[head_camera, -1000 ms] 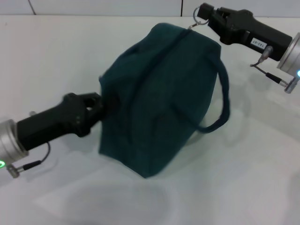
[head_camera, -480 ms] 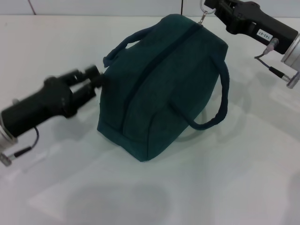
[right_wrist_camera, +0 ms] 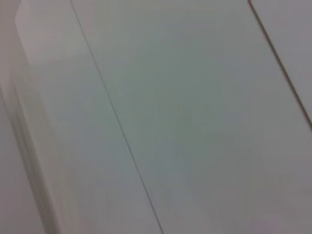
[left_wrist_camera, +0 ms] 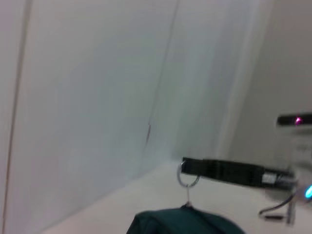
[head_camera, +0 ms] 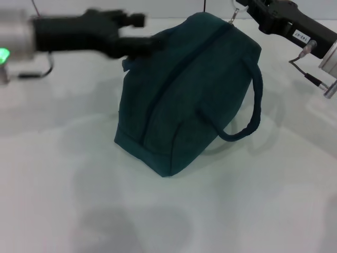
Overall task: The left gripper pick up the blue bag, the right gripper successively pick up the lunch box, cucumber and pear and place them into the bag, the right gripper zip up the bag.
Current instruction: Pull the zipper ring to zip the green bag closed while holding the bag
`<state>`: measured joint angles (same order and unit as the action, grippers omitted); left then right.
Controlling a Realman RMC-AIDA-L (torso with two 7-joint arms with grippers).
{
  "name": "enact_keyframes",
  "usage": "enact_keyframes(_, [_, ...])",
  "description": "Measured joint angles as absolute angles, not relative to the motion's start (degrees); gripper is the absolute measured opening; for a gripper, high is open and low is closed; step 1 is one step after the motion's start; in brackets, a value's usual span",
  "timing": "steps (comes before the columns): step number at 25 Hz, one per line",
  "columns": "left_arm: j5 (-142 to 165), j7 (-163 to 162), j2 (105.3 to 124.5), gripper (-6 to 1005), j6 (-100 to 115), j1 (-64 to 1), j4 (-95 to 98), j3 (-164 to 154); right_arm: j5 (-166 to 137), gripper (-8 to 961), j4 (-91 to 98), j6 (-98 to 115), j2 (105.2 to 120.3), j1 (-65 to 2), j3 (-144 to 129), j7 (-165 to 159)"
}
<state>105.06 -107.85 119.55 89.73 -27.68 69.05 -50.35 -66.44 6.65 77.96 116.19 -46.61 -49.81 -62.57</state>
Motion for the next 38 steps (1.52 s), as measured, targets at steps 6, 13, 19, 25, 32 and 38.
enact_keyframes(6, [117.72,-134.13,119.57,834,86.32,-31.27,90.7,-66.25,-65.74,16,6.45,78.02,116.19,-46.65,-49.78,-62.58])
enact_keyframes(13, [127.73,-145.84,119.63,897,81.25,-31.81,94.06,-77.44,-65.73,15,6.23,78.07,116.19,-46.97,-49.95,-62.58])
enact_keyframes(19, [133.8,-148.83,119.68,894,78.38,-31.41,93.61,-80.72,-65.74,15,6.23,78.25,116.19,-47.01,-50.11,-62.58])
enact_keyframes(25, [135.38,-146.91,119.73,762,77.78,-30.87,93.38,-82.62,-65.74,16,6.23,78.31,116.19,-47.03,-50.04,-62.58])
enact_keyframes(32, [135.5,-146.09,119.75,495,77.06,-30.82,93.35,-82.93,-65.74,16,6.24,78.25,116.19,-47.01,-50.04,-62.58])
enact_keyframes(38, [135.32,-146.07,119.69,312,77.03,-30.98,93.35,-82.96,-65.74,15,6.24,78.19,116.19,-46.83,-49.83,-62.58])
